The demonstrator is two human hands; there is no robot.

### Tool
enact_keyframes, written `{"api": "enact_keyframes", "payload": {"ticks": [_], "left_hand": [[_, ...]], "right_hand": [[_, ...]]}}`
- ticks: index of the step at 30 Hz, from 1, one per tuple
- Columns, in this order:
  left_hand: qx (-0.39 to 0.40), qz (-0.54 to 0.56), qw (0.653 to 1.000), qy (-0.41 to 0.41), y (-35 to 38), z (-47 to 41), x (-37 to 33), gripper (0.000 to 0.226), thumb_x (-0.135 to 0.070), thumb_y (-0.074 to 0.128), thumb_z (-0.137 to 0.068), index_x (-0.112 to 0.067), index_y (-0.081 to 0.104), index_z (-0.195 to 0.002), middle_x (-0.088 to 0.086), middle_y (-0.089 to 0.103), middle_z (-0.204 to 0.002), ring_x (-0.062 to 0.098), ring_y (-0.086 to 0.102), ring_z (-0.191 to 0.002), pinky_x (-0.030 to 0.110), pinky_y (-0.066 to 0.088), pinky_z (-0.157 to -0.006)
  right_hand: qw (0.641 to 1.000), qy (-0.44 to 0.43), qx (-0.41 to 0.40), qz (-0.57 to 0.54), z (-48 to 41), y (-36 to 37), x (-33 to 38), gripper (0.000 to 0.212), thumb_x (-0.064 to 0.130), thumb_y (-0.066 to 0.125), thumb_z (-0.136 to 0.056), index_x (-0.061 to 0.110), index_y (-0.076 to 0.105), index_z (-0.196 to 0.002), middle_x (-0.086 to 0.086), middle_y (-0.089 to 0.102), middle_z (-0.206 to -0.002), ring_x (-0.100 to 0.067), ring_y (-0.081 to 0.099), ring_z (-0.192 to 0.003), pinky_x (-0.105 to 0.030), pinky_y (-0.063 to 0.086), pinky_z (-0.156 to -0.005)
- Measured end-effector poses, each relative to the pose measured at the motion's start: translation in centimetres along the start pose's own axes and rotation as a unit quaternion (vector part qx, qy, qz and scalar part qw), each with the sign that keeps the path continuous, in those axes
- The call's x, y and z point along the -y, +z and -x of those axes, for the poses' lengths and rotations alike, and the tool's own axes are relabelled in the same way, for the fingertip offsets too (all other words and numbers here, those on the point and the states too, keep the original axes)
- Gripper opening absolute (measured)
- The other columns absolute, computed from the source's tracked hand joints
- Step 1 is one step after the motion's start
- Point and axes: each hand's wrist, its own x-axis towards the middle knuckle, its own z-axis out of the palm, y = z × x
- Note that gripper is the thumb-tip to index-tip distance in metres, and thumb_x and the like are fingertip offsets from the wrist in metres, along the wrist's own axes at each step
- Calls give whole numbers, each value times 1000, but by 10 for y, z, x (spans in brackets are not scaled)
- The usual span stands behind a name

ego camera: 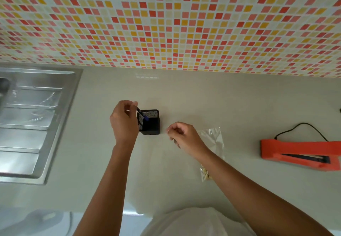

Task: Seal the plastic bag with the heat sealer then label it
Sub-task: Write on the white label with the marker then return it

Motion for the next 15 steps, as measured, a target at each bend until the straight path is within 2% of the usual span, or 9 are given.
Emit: {"api": "enact_keyframes", "payload": {"ticks": [2,5,8,11,15], "left_hand": [[-25,53,998,-12,-10,8,-19,20,-31,55,-98,-13,62,-94,-2,65,-83,6,56,-68,9,41,-61],[-16,134,990,-25,-15,23,-45,20,-32,52,-100,-15,60,-93,4,66,-81,14,59,-67,13,45,-59],[44,195,979,-32,-10,37,-63,22,-26,52,-101,-9,62,-92,4,64,-71,10,56,-57,17,46,-55],[146,225,963,-33,1,51,-66,18,-20,55,-100,-6,63,-92,1,62,-67,10,53,-54,21,44,-52],[224,194,955,-26,24,71,-58,3,-15,67,-91,-13,69,-90,-4,67,-74,12,51,-57,32,44,-57]], "right_hand": [[999,7,25,-20,5,1,6,18,25,65,-93,9,71,-86,1,55,-63,-12,42,-54,-23,34,-50],[993,28,56,-98,10,6,18,28,33,62,-95,7,72,-96,1,50,-64,-12,35,-51,-24,27,-47],[965,58,45,-251,10,4,29,32,41,57,-98,15,72,-109,0,49,-66,-11,28,-49,-26,19,-50],[933,47,5,-357,7,-6,37,27,46,61,-92,20,68,-96,1,47,-63,-9,26,-48,-24,19,-47],[947,23,-56,-316,0,-26,34,21,33,61,-97,17,70,-88,1,42,-59,-11,23,-50,-26,16,-49]]}}
